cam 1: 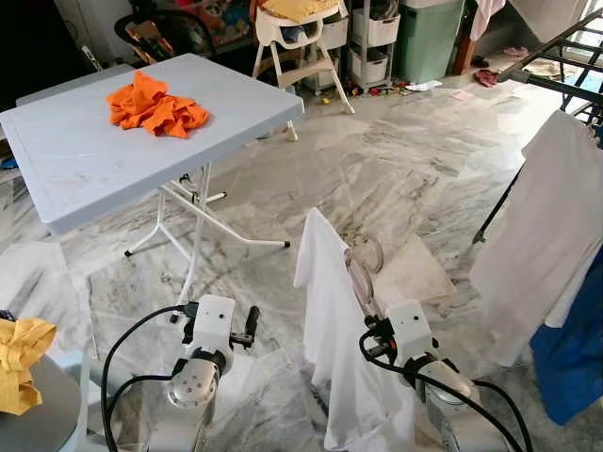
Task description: Hang hanger
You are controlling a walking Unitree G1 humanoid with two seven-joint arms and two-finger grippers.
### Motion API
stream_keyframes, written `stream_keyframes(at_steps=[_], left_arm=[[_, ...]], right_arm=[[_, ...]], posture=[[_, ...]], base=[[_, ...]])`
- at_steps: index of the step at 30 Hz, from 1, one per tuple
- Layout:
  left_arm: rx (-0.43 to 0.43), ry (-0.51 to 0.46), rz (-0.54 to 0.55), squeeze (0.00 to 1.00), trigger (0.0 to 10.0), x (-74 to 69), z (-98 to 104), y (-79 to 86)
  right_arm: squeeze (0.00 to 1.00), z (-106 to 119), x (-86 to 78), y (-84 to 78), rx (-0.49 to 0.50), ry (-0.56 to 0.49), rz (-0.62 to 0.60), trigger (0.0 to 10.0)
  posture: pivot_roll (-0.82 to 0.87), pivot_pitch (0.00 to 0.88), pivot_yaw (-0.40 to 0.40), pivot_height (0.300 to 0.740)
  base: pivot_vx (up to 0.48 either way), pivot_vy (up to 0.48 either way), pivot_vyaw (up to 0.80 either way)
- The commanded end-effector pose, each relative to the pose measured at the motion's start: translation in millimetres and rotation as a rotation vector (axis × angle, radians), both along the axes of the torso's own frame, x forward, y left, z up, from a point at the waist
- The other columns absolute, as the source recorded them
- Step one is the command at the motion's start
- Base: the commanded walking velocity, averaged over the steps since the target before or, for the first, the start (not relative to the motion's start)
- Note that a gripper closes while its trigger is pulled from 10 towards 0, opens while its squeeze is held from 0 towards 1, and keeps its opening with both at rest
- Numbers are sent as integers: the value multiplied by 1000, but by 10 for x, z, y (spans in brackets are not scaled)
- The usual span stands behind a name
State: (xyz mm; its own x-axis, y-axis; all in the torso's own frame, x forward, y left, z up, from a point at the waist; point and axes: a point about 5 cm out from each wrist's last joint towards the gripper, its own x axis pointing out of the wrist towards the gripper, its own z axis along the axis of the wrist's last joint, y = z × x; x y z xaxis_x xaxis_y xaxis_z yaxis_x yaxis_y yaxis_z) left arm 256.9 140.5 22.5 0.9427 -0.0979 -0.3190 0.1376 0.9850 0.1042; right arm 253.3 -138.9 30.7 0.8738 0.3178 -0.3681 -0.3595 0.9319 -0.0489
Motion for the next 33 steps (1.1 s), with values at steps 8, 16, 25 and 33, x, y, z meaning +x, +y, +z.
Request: stream_keyframes(at_steps=[8,16,25,33], left_arm=[[-74,-76,-87,0,10000,154,161,-89],[-207,-185,-119,0,10000,322,439,-241],[-338,-187,-184,0,10000,284,513,-386],[-380,-164,-218,0,10000,234,494,-446]], right_arm=[[0,679,5,506,286,-175,363,10000],[0,660,-11,458,260,-136,418,10000],[0,635,34,500,192,-136,424,10000],[0,681,241,526,153,-186,354,10000]], posture=[[-105,0,99,740],[-110,0,92,740],[-110,0,98,740],[-110,0,100,740]], base=[[0,0,0],[0,0,0],[0,0,0],[0,0,0]])
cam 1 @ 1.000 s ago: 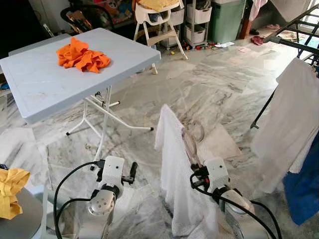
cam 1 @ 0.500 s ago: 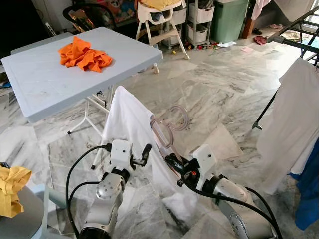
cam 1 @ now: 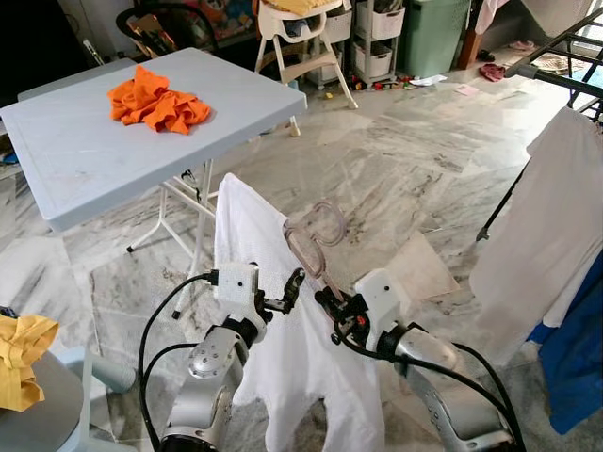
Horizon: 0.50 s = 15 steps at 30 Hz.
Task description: Hang hanger
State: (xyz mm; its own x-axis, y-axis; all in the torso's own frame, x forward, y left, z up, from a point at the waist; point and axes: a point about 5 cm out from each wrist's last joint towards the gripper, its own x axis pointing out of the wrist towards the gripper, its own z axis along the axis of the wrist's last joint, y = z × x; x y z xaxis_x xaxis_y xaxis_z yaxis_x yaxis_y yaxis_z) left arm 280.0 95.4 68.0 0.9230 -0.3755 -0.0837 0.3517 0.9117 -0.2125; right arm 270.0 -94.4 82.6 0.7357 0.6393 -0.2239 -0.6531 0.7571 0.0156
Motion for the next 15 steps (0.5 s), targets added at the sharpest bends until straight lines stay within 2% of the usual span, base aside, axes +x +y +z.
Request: stream_keyframes(at_steps=[1,6,11,15], left_arm=[[-12,-9,-5,0,10000,3,39,6],[-50,5,-22,0,10000,28,73,-28],[-48,19,-20,0,10000,46,44,-37],[-73,-3,12,0,10000,127,110,-54]], right_arm=[[0,162,74,80,33,-84,4,10000],[0,226,157,146,40,-112,-3,10000],[0,260,139,198,66,-111,25,10000],[0,233,77,203,62,-96,64,10000]], posture=[[-110,0,100,740],[-112,0,96,740],[-114,0,95,740],[-124,0,100,740]], base=[[0,0,0],[0,0,0],[0,0,0],[0,0,0]])
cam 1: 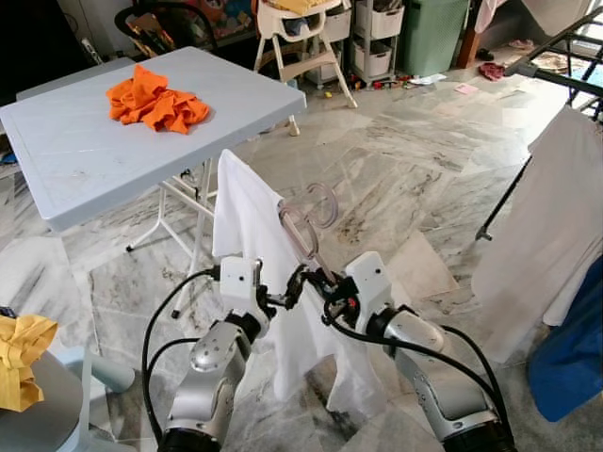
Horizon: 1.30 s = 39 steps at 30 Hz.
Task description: Hang hanger
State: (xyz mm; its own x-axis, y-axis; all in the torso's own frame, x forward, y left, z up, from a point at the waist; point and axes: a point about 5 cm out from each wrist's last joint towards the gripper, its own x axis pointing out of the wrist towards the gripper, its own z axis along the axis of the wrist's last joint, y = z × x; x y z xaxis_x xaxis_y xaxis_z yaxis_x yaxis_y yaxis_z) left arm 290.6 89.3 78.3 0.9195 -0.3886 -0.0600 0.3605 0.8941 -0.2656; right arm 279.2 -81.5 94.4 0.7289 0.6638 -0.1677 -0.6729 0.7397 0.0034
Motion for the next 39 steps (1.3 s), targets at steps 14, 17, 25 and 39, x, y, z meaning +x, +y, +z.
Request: stream_keyframes(at_steps=[14,17,25,39], left_arm=[[-8,-14,67,0,0,104,12,116],[-7,-17,71,0,0,112,12,136],[-6,-21,83,0,0,137,22,157],[14,-16,113,0,0,159,1,219]], right_arm=[[0,65,-64,-7,21,-20,25,10000],[0,62,-57,-23,19,-20,16,10000],[0,55,-52,4,20,-16,11,10000],[0,36,-74,-14,7,-10,23,10000]], posture=[[-136,0,118,740],[-135,0,120,740],[-129,0,119,740],[-128,0,109,740]], base=[[0,0,0],[0,0,0],[0,0,0],[0,0,0]])
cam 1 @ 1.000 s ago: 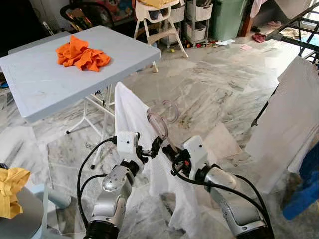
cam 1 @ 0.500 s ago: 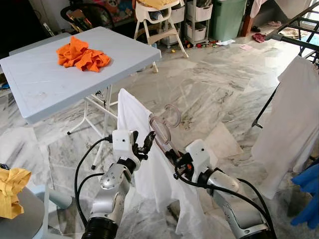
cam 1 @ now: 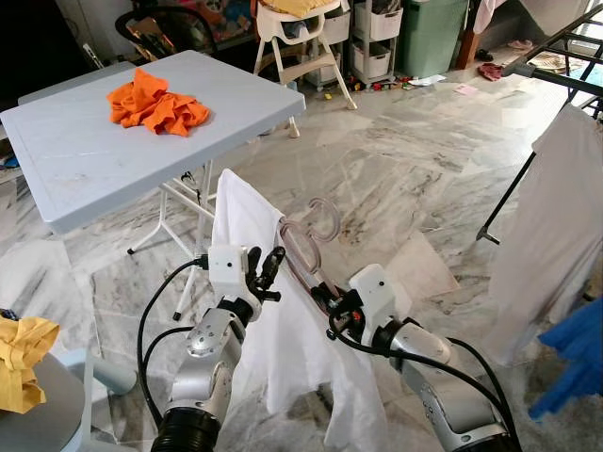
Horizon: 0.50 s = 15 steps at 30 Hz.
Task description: Hang hanger
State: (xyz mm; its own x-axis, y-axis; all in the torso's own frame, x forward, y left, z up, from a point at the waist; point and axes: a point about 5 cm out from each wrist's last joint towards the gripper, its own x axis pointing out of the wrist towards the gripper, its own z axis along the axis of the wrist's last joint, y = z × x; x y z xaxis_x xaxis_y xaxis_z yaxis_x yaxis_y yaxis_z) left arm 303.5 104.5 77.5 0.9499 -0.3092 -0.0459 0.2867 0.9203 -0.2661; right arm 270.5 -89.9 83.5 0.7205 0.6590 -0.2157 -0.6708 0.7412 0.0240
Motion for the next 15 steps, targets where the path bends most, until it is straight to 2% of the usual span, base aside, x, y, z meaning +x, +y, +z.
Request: stream_keyframes(at_steps=[1,10,15], left_arm=[[22,-2,33,0,0,36,10,73],[37,-4,55,0,0,56,5,103],[69,-6,95,0,0,80,0,174]], right_arm=[[0,141,11,63,18,-62,27,10000],[0,82,7,2,-70,-87,25,10000],[0,-6,26,-111,-193,-106,0,10000]], posture=[[-129,0,108,740],[-130,0,108,740],[-131,0,109,740]], base=[[0,0,0],[0,0,0],[0,0,0]])
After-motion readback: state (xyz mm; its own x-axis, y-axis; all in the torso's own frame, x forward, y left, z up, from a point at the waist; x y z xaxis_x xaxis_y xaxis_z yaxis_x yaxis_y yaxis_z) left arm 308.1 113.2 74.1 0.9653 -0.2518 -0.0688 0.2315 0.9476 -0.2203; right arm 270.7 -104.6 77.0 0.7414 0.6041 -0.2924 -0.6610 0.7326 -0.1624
